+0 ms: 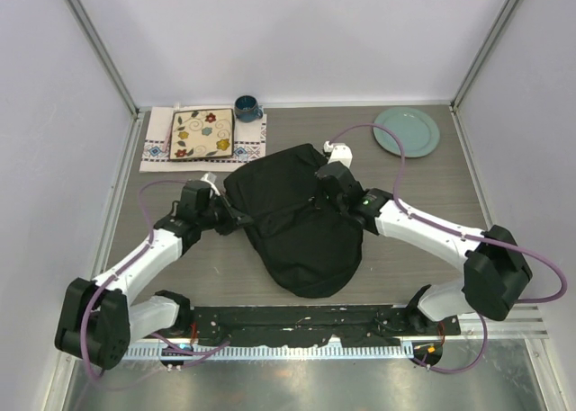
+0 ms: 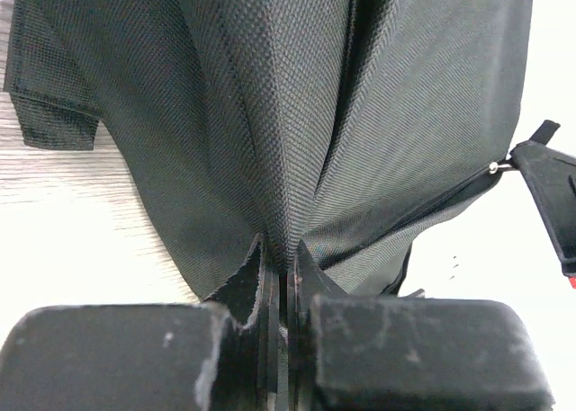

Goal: Pack the student bag
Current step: Zip the student bag at the center of the board.

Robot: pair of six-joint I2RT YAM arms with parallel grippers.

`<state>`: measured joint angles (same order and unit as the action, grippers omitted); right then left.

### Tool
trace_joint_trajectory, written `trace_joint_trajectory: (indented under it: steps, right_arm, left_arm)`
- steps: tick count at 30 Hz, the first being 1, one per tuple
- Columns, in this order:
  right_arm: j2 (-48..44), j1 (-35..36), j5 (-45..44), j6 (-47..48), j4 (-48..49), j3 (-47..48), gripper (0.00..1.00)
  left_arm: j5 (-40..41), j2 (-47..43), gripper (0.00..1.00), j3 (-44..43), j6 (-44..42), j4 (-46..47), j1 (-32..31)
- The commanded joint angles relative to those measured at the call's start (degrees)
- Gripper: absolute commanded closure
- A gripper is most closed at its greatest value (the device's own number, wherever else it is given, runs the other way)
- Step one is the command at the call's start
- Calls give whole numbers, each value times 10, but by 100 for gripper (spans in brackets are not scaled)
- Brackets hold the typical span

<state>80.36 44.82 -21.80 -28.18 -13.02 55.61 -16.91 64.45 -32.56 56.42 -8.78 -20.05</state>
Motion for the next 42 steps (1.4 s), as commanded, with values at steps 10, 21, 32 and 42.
trace_joint_trajectory:
  steps: [10, 21, 32, 42]
  right_arm:
    - [-3, -112, -61, 11, 42, -20, 99]
    - [-82, -134, -85, -24, 38, -91, 99]
    - [-117, -147, -63, -43, 23, -103, 99]
    - [-139, -177, 19, -16, -38, -60, 27]
  left_arm:
    - [-73, 18, 100, -54, -147, -101, 133]
    - [-130, 88, 100, -88, -190, -73, 142]
    - [-126, 167, 92, -221, -209, -57, 102]
    - [29, 79, 35, -229, -269, -155, 103]
